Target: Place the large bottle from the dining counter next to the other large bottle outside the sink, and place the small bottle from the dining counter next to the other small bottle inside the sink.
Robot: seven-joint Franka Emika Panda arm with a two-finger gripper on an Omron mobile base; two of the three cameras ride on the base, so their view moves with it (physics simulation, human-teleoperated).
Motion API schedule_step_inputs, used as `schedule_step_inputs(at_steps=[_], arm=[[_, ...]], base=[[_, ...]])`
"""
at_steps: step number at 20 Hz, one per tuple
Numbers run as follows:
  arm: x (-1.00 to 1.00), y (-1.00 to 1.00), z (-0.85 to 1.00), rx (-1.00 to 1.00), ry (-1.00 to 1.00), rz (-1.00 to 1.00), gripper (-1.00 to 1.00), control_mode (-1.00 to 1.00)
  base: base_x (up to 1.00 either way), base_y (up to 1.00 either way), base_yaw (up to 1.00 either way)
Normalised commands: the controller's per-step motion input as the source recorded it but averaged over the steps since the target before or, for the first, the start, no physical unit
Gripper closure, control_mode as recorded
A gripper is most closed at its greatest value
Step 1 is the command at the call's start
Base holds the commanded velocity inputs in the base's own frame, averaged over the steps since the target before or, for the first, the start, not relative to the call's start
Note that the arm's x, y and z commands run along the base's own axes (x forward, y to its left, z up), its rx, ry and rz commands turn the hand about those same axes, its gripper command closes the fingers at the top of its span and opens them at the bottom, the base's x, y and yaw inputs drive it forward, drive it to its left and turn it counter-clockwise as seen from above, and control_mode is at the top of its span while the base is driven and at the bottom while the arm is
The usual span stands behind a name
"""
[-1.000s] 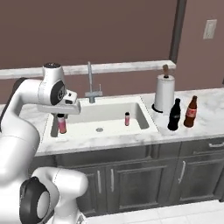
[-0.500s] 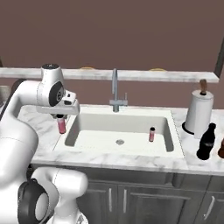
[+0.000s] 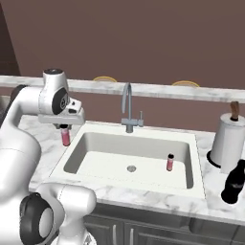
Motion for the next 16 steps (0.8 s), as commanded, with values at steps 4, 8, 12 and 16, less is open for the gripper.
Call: schedule_step_inputs(at_steps=[4,8,12,16], arm=[[0.0,0.0,0.0,0.0,0.0,0.0,1.0,1.0],[0.0,0.0,0.0,0.0,0.0,0.0,1.0,1.0],[0.0,0.0,0.0,0.0,0.0,0.0,1.0,1.0],[0.0,0.0,0.0,0.0,0.0,0.0,1.0,1.0]], base=[[0.47,-0.33,-0.02],[0.5,-0.26,-0.16],[0.03,-0.03,-0.05],[0.0,0.0,0.0]])
